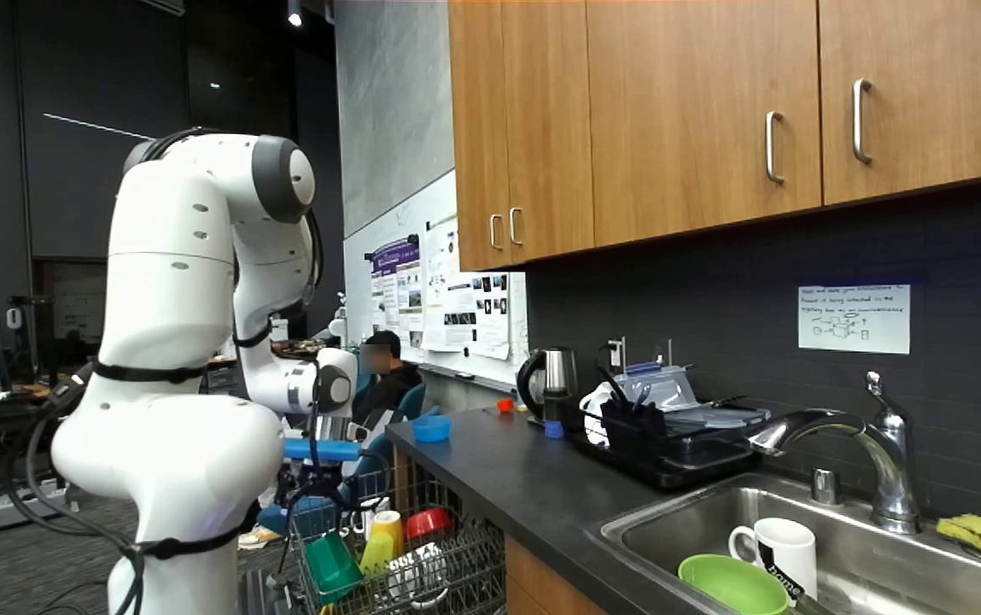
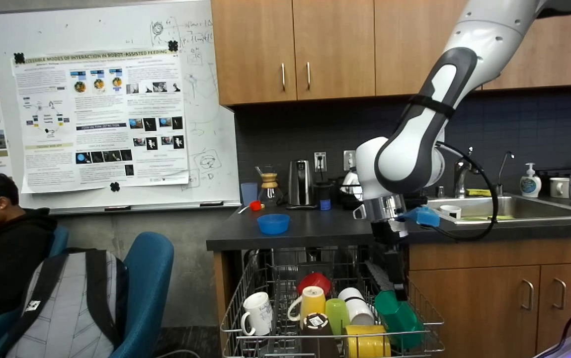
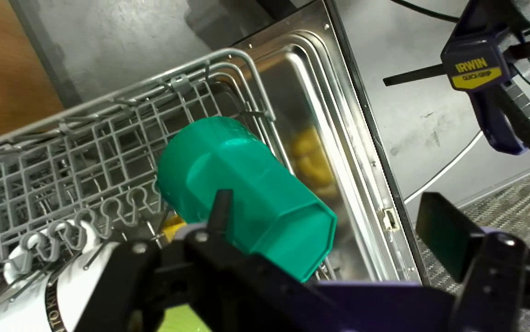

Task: Lift the green cup in the dish washing rack and place it on the far right of the dish washing rack

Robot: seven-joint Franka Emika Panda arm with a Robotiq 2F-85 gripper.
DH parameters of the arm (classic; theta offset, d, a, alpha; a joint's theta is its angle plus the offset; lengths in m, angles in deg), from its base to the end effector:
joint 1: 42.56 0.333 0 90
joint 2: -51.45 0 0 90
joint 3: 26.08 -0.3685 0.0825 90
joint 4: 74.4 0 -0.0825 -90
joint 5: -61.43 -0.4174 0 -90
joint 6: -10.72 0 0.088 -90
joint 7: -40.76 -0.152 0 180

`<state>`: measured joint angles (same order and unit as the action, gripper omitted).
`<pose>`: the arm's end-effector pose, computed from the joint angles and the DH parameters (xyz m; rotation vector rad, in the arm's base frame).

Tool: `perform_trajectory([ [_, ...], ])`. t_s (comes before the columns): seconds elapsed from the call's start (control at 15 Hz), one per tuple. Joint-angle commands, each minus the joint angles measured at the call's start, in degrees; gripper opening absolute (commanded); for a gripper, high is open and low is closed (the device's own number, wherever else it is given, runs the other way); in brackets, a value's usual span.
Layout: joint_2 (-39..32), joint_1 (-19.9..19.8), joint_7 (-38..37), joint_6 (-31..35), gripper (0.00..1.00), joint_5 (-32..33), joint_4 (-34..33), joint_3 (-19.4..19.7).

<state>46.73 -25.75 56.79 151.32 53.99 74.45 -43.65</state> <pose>0.3466 0.2454 0.1904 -2.8362 -1.1526 0.3628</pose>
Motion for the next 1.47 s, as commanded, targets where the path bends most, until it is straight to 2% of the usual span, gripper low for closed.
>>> perform_trajectory([
  [0.0,-4.90,0.60,-4.10,-1.07,1.00,4.97,-3.82,-0.08],
  [0.6,-10.75,1.34,-12.12,-3.02,1.00,17.26,-7.51,1.95],
  [1.4,-15.55,2.64,-13.01,-4.99,1.00,19.33,-11.95,2.19],
])
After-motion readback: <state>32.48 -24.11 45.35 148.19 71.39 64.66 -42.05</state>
